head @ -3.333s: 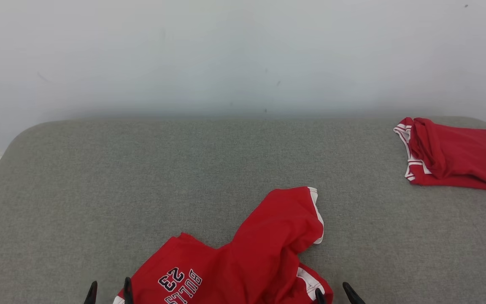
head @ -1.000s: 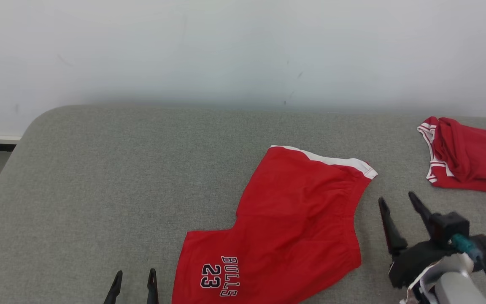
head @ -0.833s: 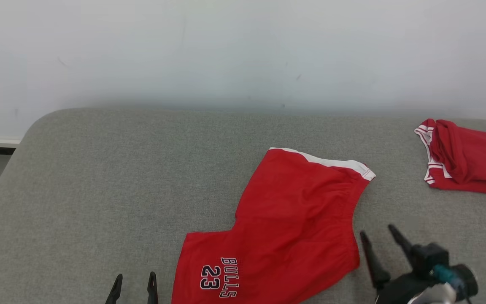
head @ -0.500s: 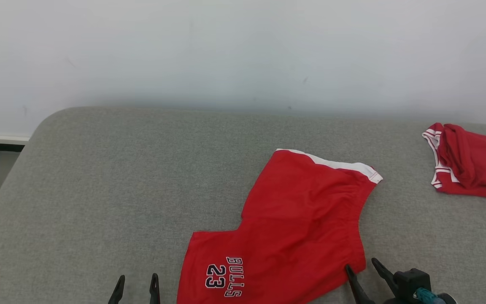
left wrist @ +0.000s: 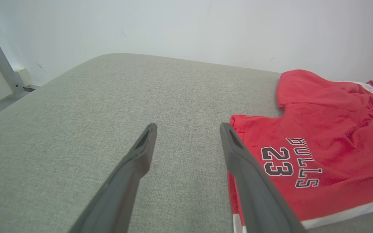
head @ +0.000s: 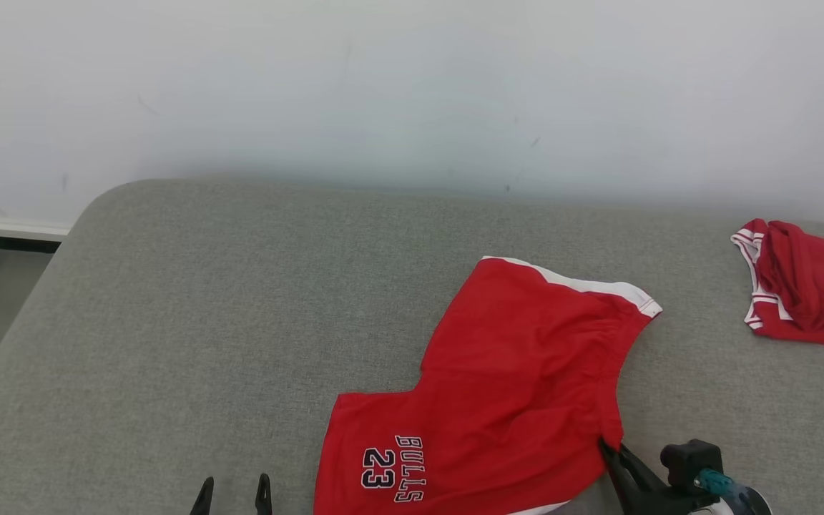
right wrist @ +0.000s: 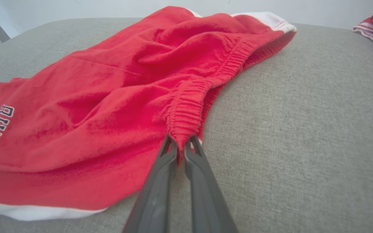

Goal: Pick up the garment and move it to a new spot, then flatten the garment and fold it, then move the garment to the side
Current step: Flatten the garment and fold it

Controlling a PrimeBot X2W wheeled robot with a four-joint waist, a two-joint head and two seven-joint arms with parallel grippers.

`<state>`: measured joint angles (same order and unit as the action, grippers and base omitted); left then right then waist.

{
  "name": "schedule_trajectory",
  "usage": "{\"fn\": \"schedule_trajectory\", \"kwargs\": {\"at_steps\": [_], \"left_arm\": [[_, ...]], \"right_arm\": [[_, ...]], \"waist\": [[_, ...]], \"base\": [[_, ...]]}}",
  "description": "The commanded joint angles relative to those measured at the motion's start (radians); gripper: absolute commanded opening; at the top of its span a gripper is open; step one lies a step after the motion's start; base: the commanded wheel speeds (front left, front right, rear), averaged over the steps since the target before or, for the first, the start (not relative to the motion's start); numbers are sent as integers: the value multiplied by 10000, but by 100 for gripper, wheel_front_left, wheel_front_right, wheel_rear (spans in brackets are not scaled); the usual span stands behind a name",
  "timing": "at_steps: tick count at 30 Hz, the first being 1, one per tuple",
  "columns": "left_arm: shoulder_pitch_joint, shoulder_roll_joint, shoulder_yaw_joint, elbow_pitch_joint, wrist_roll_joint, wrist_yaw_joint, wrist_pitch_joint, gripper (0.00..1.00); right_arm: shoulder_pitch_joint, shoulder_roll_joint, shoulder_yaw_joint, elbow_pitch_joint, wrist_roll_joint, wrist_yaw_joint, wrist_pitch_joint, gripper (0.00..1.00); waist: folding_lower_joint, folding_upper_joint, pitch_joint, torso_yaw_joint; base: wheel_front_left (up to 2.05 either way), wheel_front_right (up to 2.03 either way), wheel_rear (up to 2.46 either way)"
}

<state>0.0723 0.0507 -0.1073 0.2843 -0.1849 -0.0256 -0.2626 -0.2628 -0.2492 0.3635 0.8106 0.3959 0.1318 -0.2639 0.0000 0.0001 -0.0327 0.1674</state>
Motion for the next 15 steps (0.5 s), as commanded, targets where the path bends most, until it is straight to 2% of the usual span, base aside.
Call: {"fn": "schedule_trajectory", "kwargs": {"at_steps": [1, 8, 15], "left_arm": [[147, -8, -10, 8, -79, 40, -30, 100], [257, -8, -95, -48, -247, 105, -30, 100], [285, -8, -128, -93, -268, 151, -30, 100]], "right_arm": [[260, -108, -23, -209, 61, -27, 3, 0], [1637, -474, -538, -1666, 39, -27, 3, 0], [3109, -506, -873, -2989, 56, -27, 81, 0]], "waist": [[0, -1, -54, -89], [0, -1, -105, -399], [0, -1, -92, -598]], "base": [[0, 0, 0], [0, 0, 0], [0, 0, 0]]}}
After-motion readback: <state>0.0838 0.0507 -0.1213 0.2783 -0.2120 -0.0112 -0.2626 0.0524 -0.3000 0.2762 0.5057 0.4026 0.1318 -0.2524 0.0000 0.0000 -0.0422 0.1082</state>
